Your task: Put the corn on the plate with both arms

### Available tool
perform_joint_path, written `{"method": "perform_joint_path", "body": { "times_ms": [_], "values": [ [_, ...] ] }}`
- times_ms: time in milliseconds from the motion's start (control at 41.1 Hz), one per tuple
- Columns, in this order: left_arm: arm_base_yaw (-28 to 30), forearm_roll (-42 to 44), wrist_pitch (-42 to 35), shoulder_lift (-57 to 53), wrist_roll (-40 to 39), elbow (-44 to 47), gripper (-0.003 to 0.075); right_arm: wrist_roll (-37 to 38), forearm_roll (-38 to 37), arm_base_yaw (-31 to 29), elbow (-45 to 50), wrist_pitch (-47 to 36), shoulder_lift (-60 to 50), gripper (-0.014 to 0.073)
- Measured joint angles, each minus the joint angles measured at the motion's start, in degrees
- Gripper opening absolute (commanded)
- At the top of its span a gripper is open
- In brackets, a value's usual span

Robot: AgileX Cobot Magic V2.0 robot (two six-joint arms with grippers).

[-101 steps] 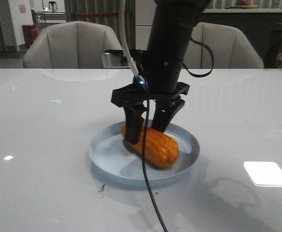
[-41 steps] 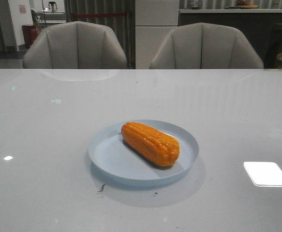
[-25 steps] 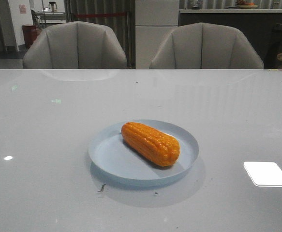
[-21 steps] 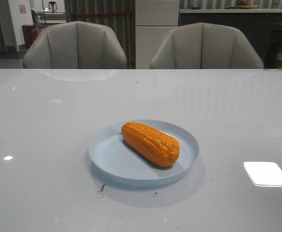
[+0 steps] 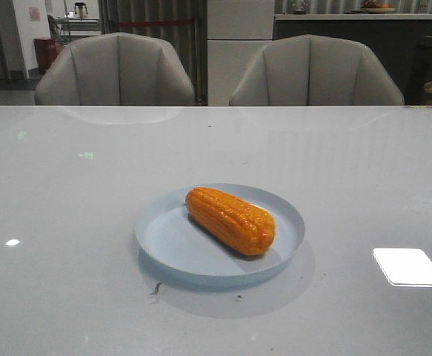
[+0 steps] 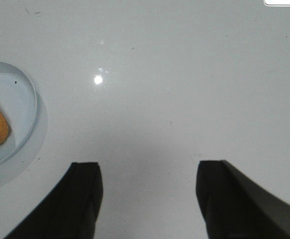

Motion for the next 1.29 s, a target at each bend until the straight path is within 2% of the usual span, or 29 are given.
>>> {"method": "perform_joint_path", "body": {
  "times_ms": [486, 608, 729, 924, 997, 1288],
  "values": [
    [0.0, 0.0, 0.2, 0.0, 0.0, 0.2, 0.0094, 0.0, 0.0, 0.0, 0.0, 0.0, 0.0, 0.0519],
    [0.0, 0.0, -1.7, -1.8, 0.0, 2.3, 0.0094, 0.0, 0.0, 0.0, 0.0, 0.0, 0.0, 0.0519],
    [-0.2, 0.0, -9.3, -7.2, 0.0, 8.1, 0.0094, 0.0, 0.0, 0.0, 0.0, 0.0, 0.0, 0.0519],
    [-0.2, 0.0, -25.1, -19.9, 0.0, 22.6, 0.0094, 0.0, 0.0, 0.0, 0.0, 0.0, 0.0, 0.0519],
    [-0.1, 0.4, -28.4, -24.6, 0.0, 28.0, 0.0094, 0.0, 0.0, 0.0, 0.0, 0.0, 0.0, 0.0519],
    [0.6, 2.2, -31.3, -43.7, 0.0, 45.0, 0.0094, 0.0, 0.0, 0.0, 0.0, 0.0, 0.0, 0.0519]
  ]
}}
